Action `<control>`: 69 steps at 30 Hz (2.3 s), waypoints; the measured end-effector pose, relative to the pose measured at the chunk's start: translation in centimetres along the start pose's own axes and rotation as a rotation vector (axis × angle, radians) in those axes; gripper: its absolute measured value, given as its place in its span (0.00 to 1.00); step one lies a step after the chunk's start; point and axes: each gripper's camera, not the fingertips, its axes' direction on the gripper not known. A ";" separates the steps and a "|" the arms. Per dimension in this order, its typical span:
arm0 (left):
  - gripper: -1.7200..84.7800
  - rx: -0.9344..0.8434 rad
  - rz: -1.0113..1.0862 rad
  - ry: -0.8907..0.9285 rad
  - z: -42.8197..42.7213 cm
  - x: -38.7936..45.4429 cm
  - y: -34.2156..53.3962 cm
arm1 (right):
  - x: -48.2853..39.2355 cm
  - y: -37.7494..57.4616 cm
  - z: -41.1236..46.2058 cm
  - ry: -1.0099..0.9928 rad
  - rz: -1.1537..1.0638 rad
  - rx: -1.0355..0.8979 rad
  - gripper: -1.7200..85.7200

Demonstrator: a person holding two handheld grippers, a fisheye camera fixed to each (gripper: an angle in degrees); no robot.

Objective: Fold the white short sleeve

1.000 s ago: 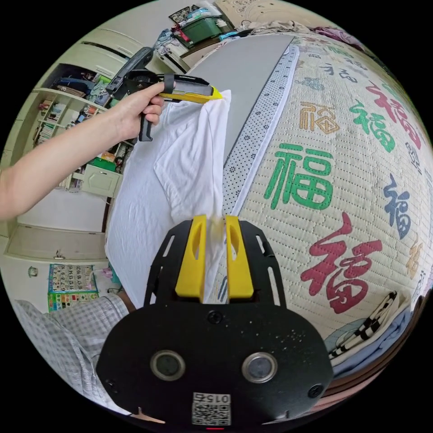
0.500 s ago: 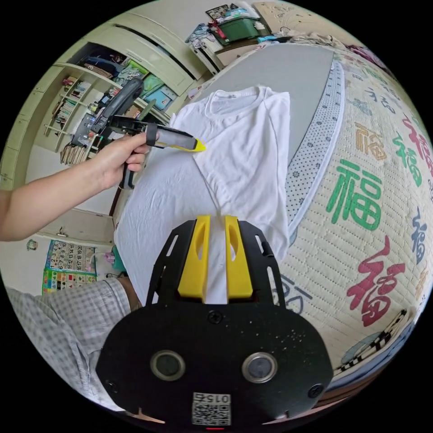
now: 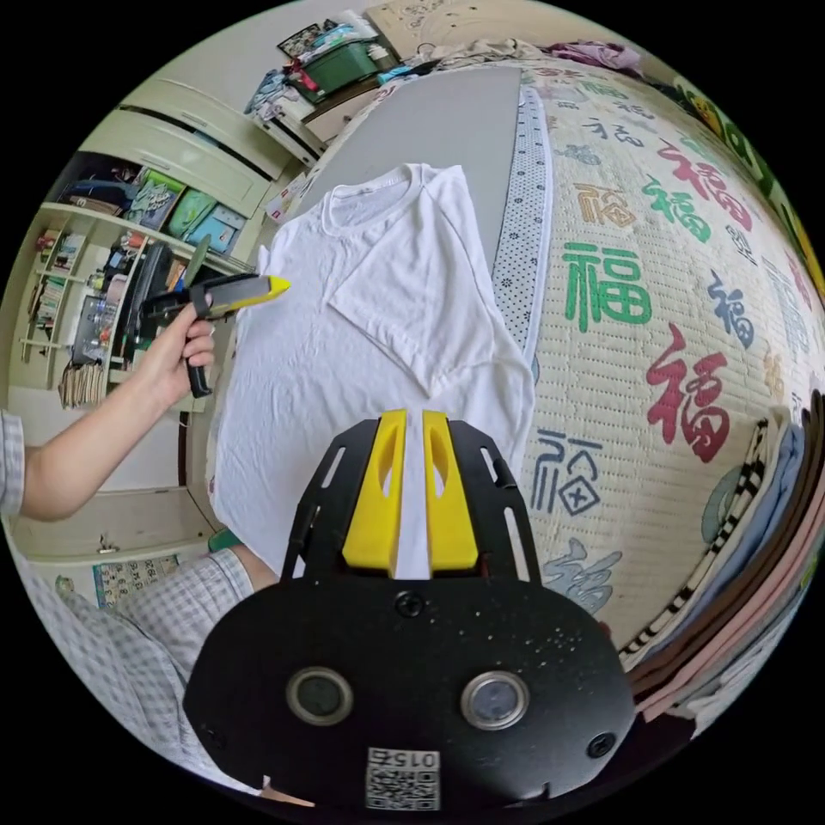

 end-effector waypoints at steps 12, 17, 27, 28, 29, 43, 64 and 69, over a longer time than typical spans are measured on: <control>0.12 0.311 -0.578 0.169 -15.8 -25.8 10.9 | -24.9 -19.8 -9.6 -0.085 -0.235 0.010 0.09; 0.13 0.325 -0.567 0.293 -14.8 -29.4 9.8 | -37.1 -34.7 -9.0 -0.002 -0.449 -0.106 0.11; 0.02 0.353 -0.559 0.418 -16.0 -32.8 11.4 | -48.8 -49.1 -6.2 0.199 -0.576 -0.545 0.14; 0.02 0.354 -0.561 0.430 -16.2 -32.9 11.8 | -49.6 -49.4 -6.3 0.237 -0.593 -0.585 0.14; 0.03 0.350 -0.568 0.447 -16.4 -33.1 12.6 | -50.3 -49.7 -6.6 0.230 -0.606 -0.623 0.13; 0.04 0.288 -0.547 0.447 -16.7 -34.7 14.4 | -54.6 -51.8 -13.3 0.065 -0.607 -0.778 0.04; 0.07 0.189 -0.383 0.195 -18.0 -27.9 15.7 | -48.2 -45.5 -27.6 -0.055 -0.641 -0.452 0.14; 0.08 0.176 -0.405 0.238 -17.5 -28.4 15.9 | -53.2 -44.7 -19.3 0.096 -0.785 -0.593 0.15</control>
